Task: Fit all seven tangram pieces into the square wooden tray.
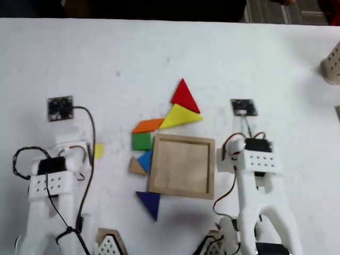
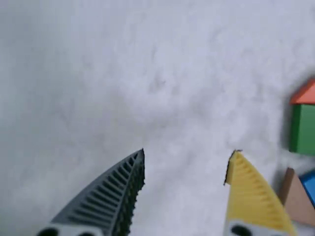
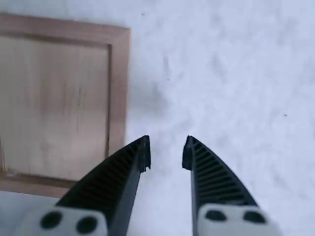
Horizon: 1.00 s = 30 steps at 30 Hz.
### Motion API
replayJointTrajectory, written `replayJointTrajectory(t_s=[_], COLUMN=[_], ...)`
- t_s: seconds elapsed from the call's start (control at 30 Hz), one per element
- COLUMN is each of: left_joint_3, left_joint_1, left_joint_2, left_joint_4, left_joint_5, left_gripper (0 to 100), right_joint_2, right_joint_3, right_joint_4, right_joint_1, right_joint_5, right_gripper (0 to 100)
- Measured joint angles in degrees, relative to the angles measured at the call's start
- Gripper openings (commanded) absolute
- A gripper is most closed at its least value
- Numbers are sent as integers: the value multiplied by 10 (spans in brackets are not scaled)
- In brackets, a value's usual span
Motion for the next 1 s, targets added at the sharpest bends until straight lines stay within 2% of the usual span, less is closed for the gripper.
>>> replayJointTrajectory(t_s=[0.1, 0.3, 0.4, 0.57, 0.63, 0.8, 0.93, 1.0], left_joint_3=[0, 0, 0, 0, 4, 11, 50, 62], left_joint_1=[58, 205, 297, 435, 476, 554, 561, 556], left_joint_2=[0, 0, 0, 0, -1, -1, -1, -1], left_joint_4=[44, 112, 155, 199, 200, 193, 116, 84], left_joint_5=[-49, -127, -183, -276, -306, -340, -343, -321], left_gripper=[282, 282, 282, 282, 282, 282, 282, 282], right_joint_2=[4, 50, 62, 63, 63, 63, 63, 63], right_joint_3=[23, 42, 41, 26, 24, 24, 24, 20], right_joint_4=[-36, -101, -108, -108, -108, -108, -108, -108], right_joint_1=[-28, -22, 1, 85, 111, 119, 124, 123], right_joint_5=[0, 0, 0, 1, 1, 1, 1, 1], right_gripper=[127, 127, 127, 127, 127, 128, 127, 127])
